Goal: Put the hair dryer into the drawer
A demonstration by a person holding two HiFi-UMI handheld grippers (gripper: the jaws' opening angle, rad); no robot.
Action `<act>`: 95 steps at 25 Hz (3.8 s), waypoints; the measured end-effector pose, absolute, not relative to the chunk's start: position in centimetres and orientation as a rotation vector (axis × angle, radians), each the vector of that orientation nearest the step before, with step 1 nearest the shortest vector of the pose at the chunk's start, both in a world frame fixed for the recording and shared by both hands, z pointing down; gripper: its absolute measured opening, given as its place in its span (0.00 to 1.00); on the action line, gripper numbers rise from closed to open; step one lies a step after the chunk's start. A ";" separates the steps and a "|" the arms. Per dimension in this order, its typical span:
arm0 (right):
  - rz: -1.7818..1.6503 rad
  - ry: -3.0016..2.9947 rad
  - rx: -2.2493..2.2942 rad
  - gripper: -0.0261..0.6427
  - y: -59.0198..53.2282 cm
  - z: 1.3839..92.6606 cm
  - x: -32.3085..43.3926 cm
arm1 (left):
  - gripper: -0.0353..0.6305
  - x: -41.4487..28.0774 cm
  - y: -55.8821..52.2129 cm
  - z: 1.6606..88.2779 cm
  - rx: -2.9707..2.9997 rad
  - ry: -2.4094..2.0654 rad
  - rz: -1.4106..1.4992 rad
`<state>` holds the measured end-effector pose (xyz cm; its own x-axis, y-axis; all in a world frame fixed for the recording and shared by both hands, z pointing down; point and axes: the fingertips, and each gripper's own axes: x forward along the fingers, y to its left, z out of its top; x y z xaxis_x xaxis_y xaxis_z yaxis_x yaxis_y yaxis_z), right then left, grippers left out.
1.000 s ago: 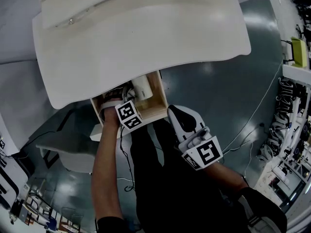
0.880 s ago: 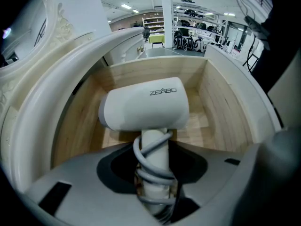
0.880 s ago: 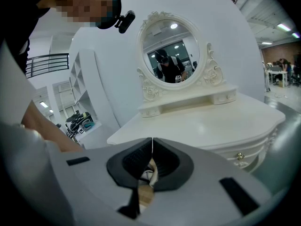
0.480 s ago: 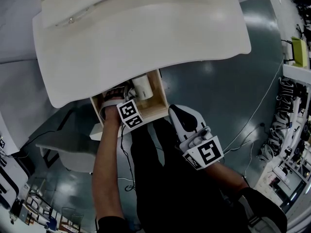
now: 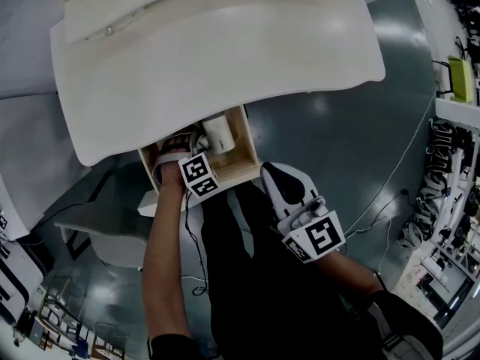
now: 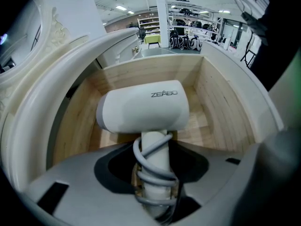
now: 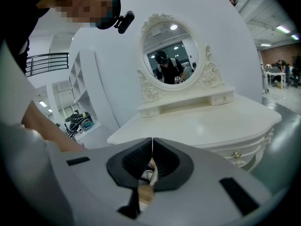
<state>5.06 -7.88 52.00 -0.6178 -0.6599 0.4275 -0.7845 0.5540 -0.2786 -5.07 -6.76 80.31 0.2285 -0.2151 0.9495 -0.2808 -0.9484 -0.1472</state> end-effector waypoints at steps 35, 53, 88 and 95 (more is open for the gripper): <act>0.581 -2.556 1.172 0.09 -4.8 48.6 4.1 | 0.44 -5.5 -6.1 72.4 2.445 -0.749 1.494; 0.542 -2.610 1.114 0.09 -3.6 44.3 2.6 | 0.32 -7.5 -6.1 59.5 2.385 -1.163 1.010; 0.553 -2.792 1.005 0.09 -3.0 35.3 1.5 | 0.09 -13.0 3.2 30.9 2.108 -2.131 0.130; 0.544 -2.792 1.007 0.09 -1.6 35.3 1.6 | 0.09 -11.5 5.1 32.1 2.080 -2.132 0.153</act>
